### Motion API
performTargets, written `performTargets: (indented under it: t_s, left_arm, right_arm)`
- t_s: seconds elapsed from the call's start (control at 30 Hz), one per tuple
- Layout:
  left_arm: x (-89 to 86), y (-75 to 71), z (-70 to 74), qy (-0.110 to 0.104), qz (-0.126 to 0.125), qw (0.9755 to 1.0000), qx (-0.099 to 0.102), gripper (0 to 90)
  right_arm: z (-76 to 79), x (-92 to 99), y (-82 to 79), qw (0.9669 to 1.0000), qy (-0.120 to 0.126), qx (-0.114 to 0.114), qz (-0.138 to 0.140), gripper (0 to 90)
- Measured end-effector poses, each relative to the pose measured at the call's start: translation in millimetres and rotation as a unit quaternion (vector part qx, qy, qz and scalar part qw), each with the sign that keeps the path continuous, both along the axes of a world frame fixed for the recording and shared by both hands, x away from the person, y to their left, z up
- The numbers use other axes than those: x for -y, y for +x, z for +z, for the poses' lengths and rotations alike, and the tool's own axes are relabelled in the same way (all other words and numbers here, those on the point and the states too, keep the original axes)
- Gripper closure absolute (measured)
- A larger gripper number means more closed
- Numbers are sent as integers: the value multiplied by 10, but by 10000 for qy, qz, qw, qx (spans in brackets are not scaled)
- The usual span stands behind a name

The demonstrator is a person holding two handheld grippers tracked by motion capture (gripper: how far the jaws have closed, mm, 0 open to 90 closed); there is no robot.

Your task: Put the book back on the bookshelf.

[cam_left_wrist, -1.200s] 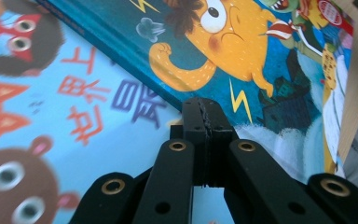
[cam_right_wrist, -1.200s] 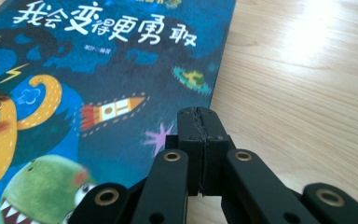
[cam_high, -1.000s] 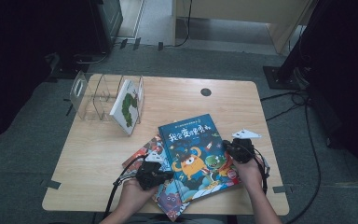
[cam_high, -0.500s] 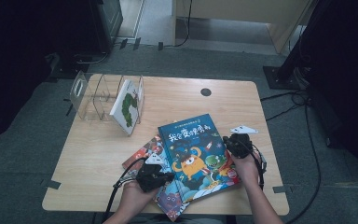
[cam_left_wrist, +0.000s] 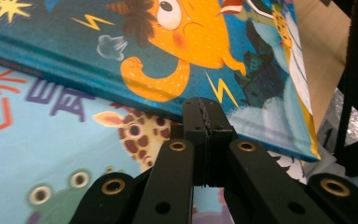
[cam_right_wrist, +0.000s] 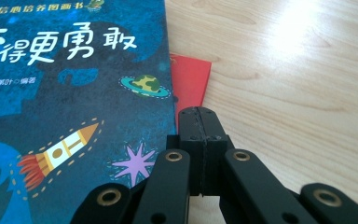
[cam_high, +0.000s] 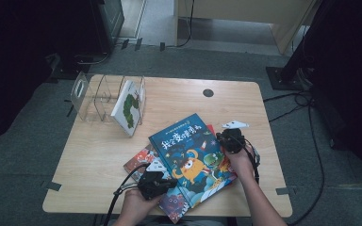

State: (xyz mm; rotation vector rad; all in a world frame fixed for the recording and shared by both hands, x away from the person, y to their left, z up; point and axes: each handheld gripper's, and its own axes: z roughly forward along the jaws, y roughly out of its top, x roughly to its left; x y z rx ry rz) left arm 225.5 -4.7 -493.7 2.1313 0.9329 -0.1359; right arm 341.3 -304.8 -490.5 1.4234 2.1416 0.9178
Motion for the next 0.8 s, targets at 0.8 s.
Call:
performTargets:
  t_s: [0.8]
  left_arm:
    - [-359, 560, 177, 34, 314, 9995, 56, 860]
  right_arm:
    - [37, 229, -322, 9990, 378, 74, 241, 900]
